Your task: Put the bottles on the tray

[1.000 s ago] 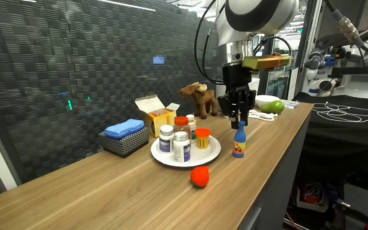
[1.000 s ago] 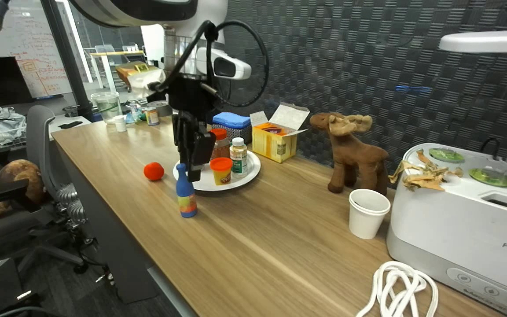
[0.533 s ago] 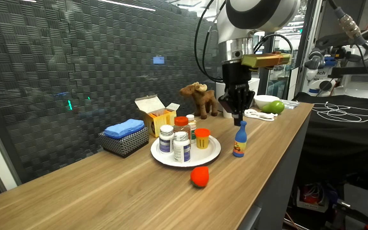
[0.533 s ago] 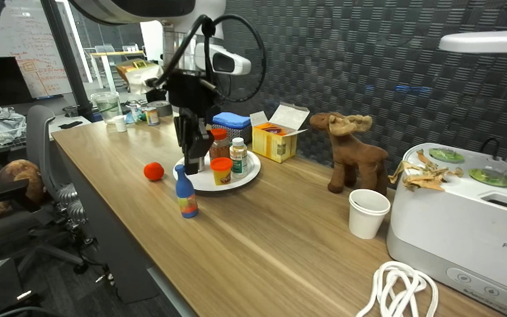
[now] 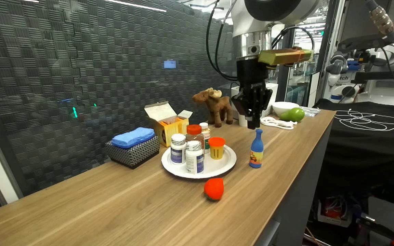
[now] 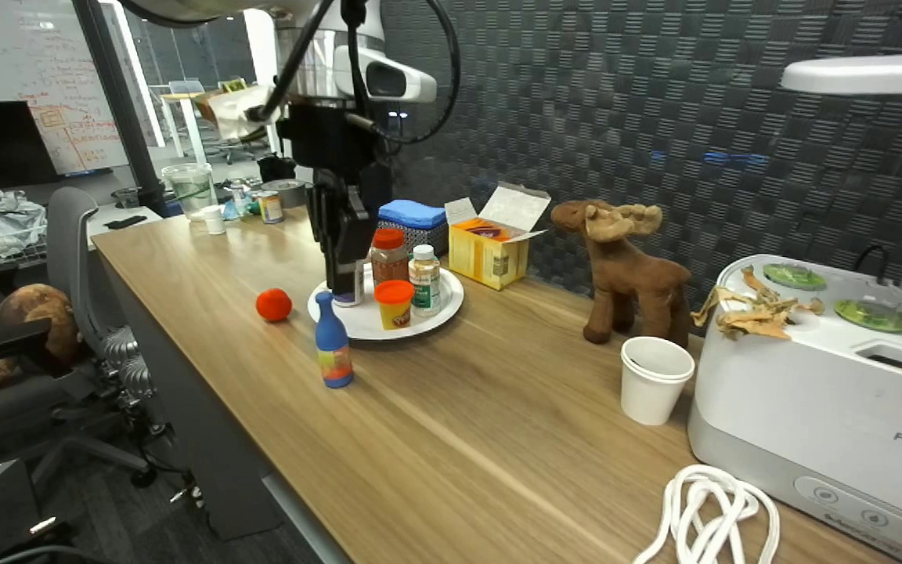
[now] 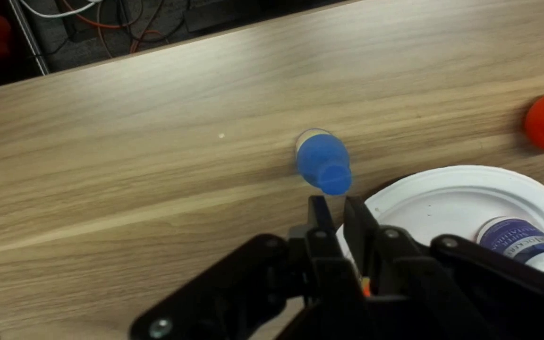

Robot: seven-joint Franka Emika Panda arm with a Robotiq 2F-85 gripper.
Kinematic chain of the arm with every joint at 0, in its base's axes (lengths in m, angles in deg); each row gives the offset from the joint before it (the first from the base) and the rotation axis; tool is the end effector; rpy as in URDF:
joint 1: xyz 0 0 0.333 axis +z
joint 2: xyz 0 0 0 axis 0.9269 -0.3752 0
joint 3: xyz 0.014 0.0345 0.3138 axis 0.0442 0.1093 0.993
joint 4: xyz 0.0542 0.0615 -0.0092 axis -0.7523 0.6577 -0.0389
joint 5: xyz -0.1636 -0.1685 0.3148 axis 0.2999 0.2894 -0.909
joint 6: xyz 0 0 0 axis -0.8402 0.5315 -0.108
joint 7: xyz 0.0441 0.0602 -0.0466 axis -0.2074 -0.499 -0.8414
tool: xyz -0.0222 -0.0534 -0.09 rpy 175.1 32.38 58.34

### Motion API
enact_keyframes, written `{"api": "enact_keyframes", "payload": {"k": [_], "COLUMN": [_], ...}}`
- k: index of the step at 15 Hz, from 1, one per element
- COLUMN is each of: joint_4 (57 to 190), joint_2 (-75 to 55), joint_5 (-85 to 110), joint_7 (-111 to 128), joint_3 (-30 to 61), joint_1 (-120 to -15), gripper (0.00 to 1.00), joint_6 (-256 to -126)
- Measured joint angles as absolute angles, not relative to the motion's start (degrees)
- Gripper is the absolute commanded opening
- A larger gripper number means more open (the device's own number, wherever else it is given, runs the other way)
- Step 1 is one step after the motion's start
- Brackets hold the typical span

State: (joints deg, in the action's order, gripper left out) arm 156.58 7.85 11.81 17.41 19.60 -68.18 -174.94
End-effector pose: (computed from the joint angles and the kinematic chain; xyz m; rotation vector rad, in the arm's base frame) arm 0.5164 -0.0007 0.3854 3.0767 -0.3311 -0.1469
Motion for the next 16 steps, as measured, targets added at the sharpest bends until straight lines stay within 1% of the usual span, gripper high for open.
{"api": "enact_keyframes", "payload": {"k": [2,5,7,14,15,16], "joint_4": [156.6,157.2,157.9,159.9,160.1,160.3], "joint_2": [8.2,9.0,9.5,10.0,10.0,10.0], "joint_5": [11.8,11.8,11.7,11.5,11.5,11.5], "joint_7": [17.9,18.7,19.1,19.4,19.4,19.4], "joint_3": [19.9,20.2,20.3,20.3,20.3,20.3], "joint_1": [-68.0,-67.9,-67.9,-67.9,-67.9,-67.9], "gripper": [0.64,0.88,0.99,1.0,0.75,0.73], "joint_6": [-174.9,-174.9,-174.9,-174.9,-174.9,-174.9]}}
